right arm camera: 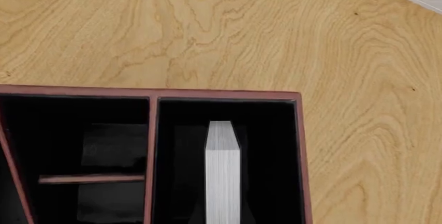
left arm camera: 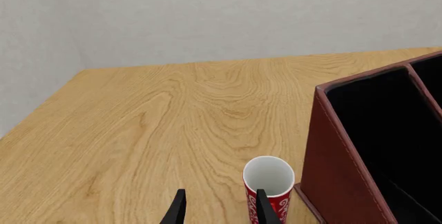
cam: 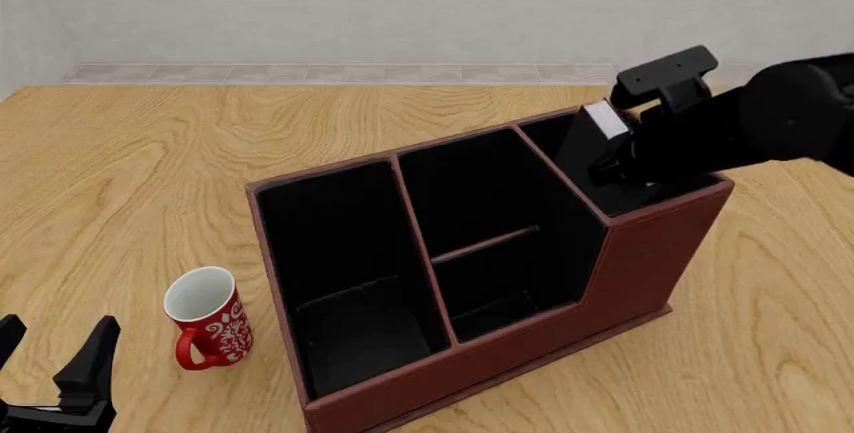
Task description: Pick up the book and place it in the right compartment of the caddy.
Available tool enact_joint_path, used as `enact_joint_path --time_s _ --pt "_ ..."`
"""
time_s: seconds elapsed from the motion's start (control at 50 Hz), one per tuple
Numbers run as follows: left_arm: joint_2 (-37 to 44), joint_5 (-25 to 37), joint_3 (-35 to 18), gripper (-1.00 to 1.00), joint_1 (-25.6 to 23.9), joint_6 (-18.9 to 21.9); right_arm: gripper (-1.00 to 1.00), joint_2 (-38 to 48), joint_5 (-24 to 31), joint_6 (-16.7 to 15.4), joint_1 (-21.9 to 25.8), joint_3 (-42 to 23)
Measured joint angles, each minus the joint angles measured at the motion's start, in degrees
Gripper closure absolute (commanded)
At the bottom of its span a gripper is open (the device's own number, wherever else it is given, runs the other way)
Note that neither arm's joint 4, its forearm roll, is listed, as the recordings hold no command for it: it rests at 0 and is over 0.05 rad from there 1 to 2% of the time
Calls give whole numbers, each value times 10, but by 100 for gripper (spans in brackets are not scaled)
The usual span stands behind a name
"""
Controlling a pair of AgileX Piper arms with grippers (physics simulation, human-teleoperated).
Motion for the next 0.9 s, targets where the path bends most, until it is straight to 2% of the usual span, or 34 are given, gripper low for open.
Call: enact_joint_path --time_s 0.64,0.66,0.9 --pt "12 -14 0 -100 -1 -1 100 1 -8 -1 -7 9" --pt "13 -14 0 -100 -1 -1 -100 1 -8 -1 -7 9" --pt "14 -17 0 -100 -1 -1 -100 -5 -8 7 -8 8"
